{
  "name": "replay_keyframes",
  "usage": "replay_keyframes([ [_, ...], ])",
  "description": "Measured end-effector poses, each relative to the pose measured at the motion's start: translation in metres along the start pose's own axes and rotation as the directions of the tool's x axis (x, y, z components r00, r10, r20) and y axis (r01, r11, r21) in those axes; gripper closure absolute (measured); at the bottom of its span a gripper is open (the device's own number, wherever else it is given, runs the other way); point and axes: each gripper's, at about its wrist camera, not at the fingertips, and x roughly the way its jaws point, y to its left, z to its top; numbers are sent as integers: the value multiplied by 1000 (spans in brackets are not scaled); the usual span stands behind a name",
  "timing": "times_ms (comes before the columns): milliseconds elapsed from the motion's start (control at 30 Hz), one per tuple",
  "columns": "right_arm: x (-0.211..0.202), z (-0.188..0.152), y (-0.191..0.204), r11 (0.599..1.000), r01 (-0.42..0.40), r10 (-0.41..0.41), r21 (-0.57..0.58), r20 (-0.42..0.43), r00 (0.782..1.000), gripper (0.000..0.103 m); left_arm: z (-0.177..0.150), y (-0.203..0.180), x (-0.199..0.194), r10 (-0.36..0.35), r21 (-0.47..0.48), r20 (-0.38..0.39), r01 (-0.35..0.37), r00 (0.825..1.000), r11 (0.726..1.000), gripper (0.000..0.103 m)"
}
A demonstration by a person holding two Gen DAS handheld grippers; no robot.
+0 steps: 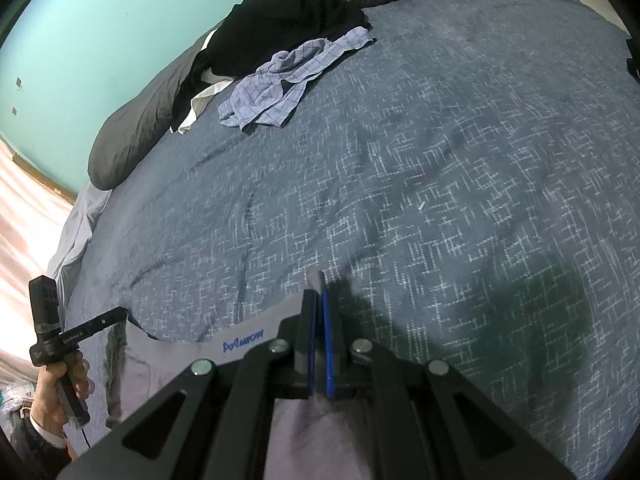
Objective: Fold clothes
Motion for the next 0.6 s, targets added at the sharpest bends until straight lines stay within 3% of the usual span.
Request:
replay_keyframes([
  [67,0,-1,-1,1000,-1,1,3,0,1000,100,1,2,1,5,-8,7,-5,1000,1000,81],
  [100,0,-1,-1,1000,-1,1,3,0,1000,100,1,2,1,7,-7,9,-7,1000,1000,92],
  [167,0,-2,0,1000,-1,1,2,-2,1000,100,1,1,1,12,0,14,-12,1000,1000,97],
  [433,-1,0,1,1000,-5,5,-8,9,1000,100,5,-2,-13,36,10,71,-37,997,999,99],
  [600,4,8,8,1000,-9,9,-26,10,1000,100,6,1,-11,51,-2,60,-51,997,999,99],
])
